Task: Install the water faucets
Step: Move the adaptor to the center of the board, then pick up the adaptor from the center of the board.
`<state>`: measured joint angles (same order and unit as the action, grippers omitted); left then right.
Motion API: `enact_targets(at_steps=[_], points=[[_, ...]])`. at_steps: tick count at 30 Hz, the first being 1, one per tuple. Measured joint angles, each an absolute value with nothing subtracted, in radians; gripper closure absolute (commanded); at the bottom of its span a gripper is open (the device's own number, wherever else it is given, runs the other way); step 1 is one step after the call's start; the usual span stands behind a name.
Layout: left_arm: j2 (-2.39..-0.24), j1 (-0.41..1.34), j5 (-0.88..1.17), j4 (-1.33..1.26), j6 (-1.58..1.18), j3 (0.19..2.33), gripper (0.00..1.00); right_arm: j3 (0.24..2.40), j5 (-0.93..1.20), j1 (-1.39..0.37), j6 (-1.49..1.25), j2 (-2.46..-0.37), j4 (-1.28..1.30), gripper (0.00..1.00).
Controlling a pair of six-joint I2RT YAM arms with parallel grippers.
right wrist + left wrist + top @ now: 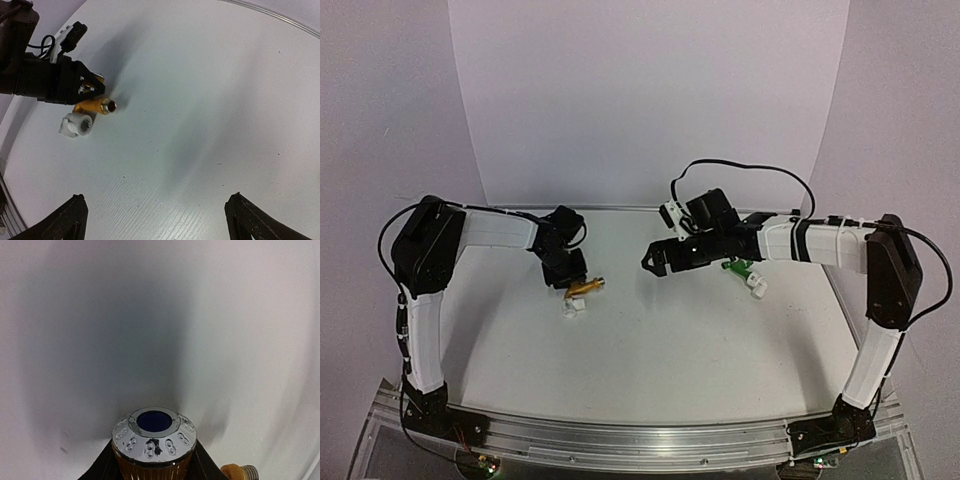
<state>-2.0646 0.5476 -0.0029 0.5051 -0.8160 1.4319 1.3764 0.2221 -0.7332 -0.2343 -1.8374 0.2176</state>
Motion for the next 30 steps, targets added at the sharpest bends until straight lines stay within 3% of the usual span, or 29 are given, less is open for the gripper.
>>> enact_targets(at_steps=[4, 14, 21, 28, 30], points=[[-1.96, 0.609, 0.06, 0.511, -0.847, 1.347, 1.0, 1.37, 0.269, -0.777, -0.225, -1.867, 0.218, 0.04], [-1.667, 0.388, 0.067, 0.491, -0.732, 1.22, 1.0, 1.431, 0.287, -0.96, -0.391, -2.068, 0.195, 0.11], [-1.535, 0.374, 0.243, 0.408, -0.616, 1.036, 1.0, 1.468, 0.09, -1.049, -0.441, -2.075, 0.264, 0.1], [-1.443, 0.276, 0.371, 0.351, -0.609, 0.923, 1.0, 1.676, -0.134, -1.126, -0.411, -2.174, 0.397, 0.13], [-1.43, 0.266, 0.389, 0.34, -0.609, 0.908, 1.0, 1.72, -0.165, -1.142, -0.39, -2.21, 0.423, 0.06]])
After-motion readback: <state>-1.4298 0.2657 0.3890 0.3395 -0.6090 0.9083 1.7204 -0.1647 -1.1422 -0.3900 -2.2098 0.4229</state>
